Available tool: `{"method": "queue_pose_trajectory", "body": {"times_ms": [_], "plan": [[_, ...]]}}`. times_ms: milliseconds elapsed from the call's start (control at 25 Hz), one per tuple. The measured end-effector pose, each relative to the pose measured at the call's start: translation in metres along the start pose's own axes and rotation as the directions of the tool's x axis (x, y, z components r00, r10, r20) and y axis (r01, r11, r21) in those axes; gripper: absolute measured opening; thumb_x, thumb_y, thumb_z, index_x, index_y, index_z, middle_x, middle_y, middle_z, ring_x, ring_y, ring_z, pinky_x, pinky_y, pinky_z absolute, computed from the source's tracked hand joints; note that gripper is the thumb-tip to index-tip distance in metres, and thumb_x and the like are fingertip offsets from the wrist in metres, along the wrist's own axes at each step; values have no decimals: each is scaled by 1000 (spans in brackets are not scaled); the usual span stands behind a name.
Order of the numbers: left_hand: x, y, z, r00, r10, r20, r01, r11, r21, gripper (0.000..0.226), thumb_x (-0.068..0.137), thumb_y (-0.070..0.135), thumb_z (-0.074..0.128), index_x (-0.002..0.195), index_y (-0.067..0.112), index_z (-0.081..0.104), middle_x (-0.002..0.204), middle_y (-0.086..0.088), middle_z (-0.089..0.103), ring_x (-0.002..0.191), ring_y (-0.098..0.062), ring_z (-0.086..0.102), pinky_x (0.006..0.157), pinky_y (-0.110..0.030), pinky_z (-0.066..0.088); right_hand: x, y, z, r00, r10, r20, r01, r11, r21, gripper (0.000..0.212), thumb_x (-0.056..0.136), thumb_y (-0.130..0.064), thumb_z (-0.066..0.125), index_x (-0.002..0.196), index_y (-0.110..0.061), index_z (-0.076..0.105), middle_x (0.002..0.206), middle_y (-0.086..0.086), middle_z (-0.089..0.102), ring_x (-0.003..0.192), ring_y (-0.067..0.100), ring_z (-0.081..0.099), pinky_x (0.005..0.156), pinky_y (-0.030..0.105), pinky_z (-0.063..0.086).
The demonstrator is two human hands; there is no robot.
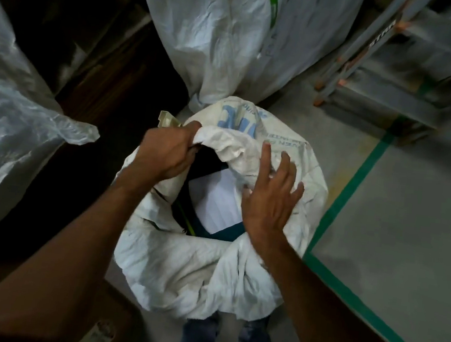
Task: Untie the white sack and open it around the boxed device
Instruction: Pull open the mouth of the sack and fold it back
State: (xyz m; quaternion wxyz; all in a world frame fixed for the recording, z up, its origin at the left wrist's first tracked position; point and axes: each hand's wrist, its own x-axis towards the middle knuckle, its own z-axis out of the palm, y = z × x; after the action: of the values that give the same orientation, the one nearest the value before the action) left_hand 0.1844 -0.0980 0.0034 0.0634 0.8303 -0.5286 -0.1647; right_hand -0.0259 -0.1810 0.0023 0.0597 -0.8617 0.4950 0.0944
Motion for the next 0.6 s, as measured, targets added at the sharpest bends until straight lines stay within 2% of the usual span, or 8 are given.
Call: {"method": "queue_pose_trajectory", "body": {"times_ms": [80, 160, 280, 360, 400, 440, 520, 600], "plan": [[6, -20, -4, 983, -96, 154, 111, 989, -97, 67, 87, 72, 35, 121, 22, 63, 105, -11, 72, 97, -35, 69, 79, -42, 53, 36, 11, -14, 1000, -23, 6, 22, 994, 111, 60, 82, -20, 69, 140, -19, 53, 123, 13, 63, 112, 36, 61, 84, 43, 48], [17, -28, -11, 966, -147, 214, 184, 970, -160, 90, 74, 95, 34, 126, 28, 63, 116, -7, 69, 107, -33, 65, 87, -44, 53, 77, 24, -38, 998, -5, 57, -8, 975, 224, 33, 86, -16, 60, 118, -17, 69, 110, 11, 71, 101, 36, 66, 79, 37, 48], [22, 8, -7, 991, 92, -96, -91, 996, 21, 90, 80, 72, 61, 153, 25, 38, 152, -11, 44, 135, -33, 45, 107, -50, 35, 130, 40, -74, 944, 125, 307, -239, 898, 370, 23, 94, -14, 53, 109, -7, 68, 107, 8, 67, 105, 33, 63, 77, 27, 46], [23, 51, 1, 941, 313, -126, -306, 949, 77, 94, 82, 60, 60, 160, 20, 26, 164, -13, 25, 149, -31, 29, 116, -51, 21, 152, 44, -83, 863, 64, 500, -294, 870, 395, 14, 96, -7, 51, 84, -7, 58, 85, 3, 59, 86, 27, 59, 53, 16, 43], [30, 66, 9, 939, 326, -109, -315, 943, 103, 95, 84, 63, 55, 161, 18, 22, 166, -13, 20, 152, -31, 23, 119, -53, 17, 157, 45, -84, 830, 27, 558, -308, 855, 418, 22, 96, -5, 51, 75, -12, 53, 78, 2, 55, 79, 24, 56, 43, 15, 40], [41, 72, 15, 955, 279, -98, -265, 955, 134, 93, 88, 63, 52, 162, 17, 19, 167, -13, 20, 153, -32, 23, 119, -57, 17, 160, 45, -82, 814, 27, 581, -338, 835, 435, 22, 94, -7, 51, 74, -14, 53, 78, 5, 57, 78, 24, 57, 45, 16, 42], [71, 71, 22, 977, 190, -102, -167, 965, 201, 75, 92, 43, 54, 158, 16, 28, 153, -15, 42, 138, -35, 46, 111, -59, 31, 148, 49, -76, 886, 110, 451, -332, 830, 448, 9, 86, -17, 57, 91, -13, 63, 100, 11, 66, 93, 29, 64, 69, 29, 52], [94, 66, 24, 964, 259, -53, -237, 935, 263, 50, 89, 23, 60, 136, 12, 51, 119, -16, 64, 98, -39, 68, 84, -52, 50, 102, 48, -56, 973, 223, 54, -229, 920, 317, 42, 79, -28, 64, 120, -20, 62, 133, 8, 58, 122, 31, 53, 94, 43, 46]]}}
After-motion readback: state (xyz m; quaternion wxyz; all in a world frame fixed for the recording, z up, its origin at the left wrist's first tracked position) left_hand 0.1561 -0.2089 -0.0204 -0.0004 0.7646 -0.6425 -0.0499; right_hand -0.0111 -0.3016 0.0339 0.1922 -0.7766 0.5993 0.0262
